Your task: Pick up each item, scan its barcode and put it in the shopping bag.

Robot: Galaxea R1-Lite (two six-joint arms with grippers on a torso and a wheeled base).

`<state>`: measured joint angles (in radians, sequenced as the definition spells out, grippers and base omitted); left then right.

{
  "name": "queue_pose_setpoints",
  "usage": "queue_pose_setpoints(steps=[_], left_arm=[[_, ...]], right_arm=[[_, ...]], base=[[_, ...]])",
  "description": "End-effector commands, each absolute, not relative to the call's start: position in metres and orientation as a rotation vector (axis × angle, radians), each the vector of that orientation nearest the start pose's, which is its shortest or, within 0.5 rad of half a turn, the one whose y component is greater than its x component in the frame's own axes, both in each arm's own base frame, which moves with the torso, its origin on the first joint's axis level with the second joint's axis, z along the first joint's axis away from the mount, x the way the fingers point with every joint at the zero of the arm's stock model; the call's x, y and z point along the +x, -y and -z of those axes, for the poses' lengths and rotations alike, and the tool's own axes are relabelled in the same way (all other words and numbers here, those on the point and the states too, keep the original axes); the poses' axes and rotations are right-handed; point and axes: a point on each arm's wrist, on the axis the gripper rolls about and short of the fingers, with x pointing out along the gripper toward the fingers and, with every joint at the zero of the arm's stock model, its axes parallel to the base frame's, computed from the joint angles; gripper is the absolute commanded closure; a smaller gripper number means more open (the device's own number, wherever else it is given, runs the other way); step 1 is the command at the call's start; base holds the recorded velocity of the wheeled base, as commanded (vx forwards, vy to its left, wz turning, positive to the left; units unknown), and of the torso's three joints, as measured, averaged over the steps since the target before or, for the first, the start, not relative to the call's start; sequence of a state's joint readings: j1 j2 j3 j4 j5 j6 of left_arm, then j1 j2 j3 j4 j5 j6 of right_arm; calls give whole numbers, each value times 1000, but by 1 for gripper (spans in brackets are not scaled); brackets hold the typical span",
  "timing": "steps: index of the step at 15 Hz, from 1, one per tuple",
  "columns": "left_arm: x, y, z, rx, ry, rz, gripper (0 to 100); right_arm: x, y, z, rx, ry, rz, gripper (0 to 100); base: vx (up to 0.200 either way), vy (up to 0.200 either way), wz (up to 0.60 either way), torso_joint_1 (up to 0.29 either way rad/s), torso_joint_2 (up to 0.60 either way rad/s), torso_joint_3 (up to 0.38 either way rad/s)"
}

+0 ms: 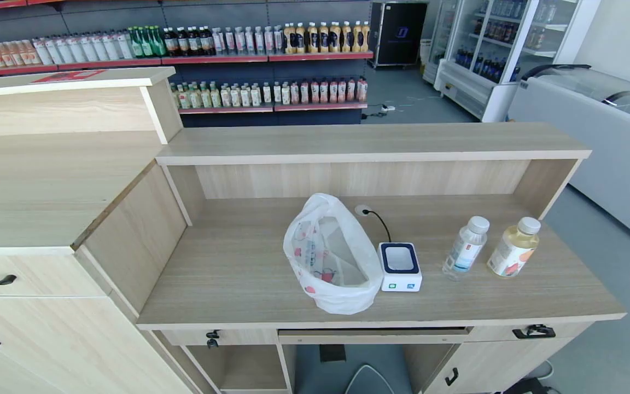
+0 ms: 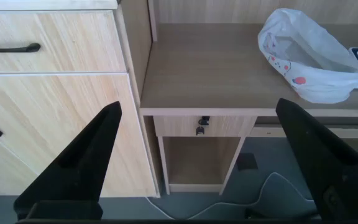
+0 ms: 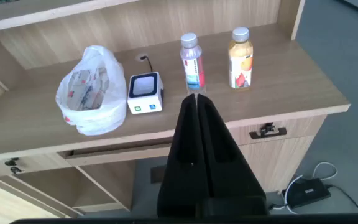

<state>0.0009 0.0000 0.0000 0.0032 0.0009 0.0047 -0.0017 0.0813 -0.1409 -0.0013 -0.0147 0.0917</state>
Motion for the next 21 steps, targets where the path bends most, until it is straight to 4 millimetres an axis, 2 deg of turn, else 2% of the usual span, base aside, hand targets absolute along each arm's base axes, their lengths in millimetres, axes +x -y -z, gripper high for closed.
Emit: queue_pose_setpoints(steps=[1, 3, 5, 8, 11, 13, 14, 15, 17, 21], left_arm=[[-23, 0, -75, 5, -5, -3, 0], [-23, 0, -75, 5, -5, -3, 0], [-23, 0, -75, 5, -5, -3, 0], [-23, 0, -75, 5, -5, -3, 0], [-23, 0, -75, 5, -5, -3, 0], [-23, 0, -75, 5, -5, -3, 0], [-23, 0, -75, 5, -5, -3, 0], [-23, 0, -75, 5, -5, -3, 0], [-23, 0, -75, 5, -5, -3, 0], [-23, 0, -75, 5, -5, -3, 0]], right_arm=[[50, 3, -209, 200, -25, 92, 100], [101, 22, -216, 171, -33, 249, 100], [145, 41, -212, 77, -39, 311, 100], [156, 44, -216, 34, -30, 307, 100], [189, 53, -180, 25, -203, 306, 100], [204, 57, -167, 5, -226, 299, 100], [218, 59, -157, -22, -223, 256, 100], [221, 59, -151, -29, -228, 238, 0], [245, 66, -126, -51, -235, 191, 0], [259, 76, -91, -76, -311, 122, 0]], base=[[0, 0, 0, 0, 0, 0], [0, 0, 0, 0, 0, 0], [0, 0, 0, 0, 0, 0], [0, 0, 0, 0, 0, 0], [0, 0, 0, 0, 0, 0], [0, 0, 0, 0, 0, 0], [0, 0, 0, 0, 0, 0], [0, 0, 0, 0, 0, 0], [0, 0, 0, 0, 0, 0], [0, 0, 0, 0, 0, 0]])
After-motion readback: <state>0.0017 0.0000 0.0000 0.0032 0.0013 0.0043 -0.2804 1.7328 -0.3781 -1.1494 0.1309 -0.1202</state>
